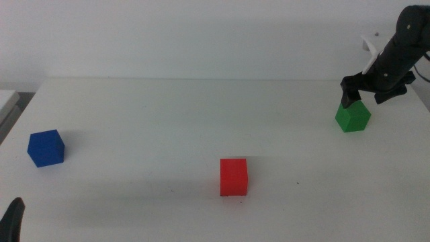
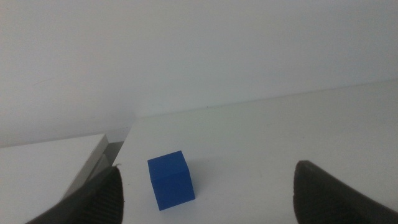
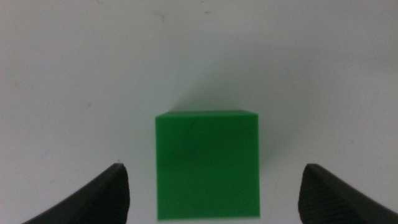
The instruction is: Stack red cubes first, then green, then blue cubes in a specific spot.
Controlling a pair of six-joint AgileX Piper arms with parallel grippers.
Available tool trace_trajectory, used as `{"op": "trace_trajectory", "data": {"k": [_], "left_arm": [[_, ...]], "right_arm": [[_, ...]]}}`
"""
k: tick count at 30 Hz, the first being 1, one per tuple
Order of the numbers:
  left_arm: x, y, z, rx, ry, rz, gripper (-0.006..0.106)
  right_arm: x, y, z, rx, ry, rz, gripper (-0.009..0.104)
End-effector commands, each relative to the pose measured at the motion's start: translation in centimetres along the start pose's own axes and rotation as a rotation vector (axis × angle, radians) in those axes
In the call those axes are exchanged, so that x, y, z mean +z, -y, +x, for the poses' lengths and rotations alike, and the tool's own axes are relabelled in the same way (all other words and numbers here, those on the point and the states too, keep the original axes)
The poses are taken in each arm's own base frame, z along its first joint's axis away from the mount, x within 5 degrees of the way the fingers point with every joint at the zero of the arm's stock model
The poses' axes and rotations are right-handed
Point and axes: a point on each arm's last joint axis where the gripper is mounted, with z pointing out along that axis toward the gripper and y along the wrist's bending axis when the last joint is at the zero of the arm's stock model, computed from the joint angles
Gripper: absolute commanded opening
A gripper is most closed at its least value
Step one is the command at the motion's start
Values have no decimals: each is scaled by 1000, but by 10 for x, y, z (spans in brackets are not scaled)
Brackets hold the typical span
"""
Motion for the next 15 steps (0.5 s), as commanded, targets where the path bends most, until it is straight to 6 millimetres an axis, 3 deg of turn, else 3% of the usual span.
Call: {"op": "trace_trajectory", "data": {"k": [1,6,9,11,12,14,15], "left_arm": [[0,0,-1,-2,13,-2,94],[0,0,-1,-2,13,-2,94],[0,0,-1,-2,13,-2,94],[0,0,-1,-2,13,-2,94],[0,0,-1,-2,13,-2,94],[0,0,-1,-2,13,-2,94],[0,0,-1,-2,13,-2,94]], "right_arm": [[8,4,-2,-11,17,11,93],[32,5,-1,-14,8,10,93],[43,5,-1,-21,4,10,86],[47,3,0,-43,-6,14,69],[47,4,0,-49,-4,20,51],[42,3,-1,-37,8,17,3],[35,2,-2,-12,11,8,0]]}}
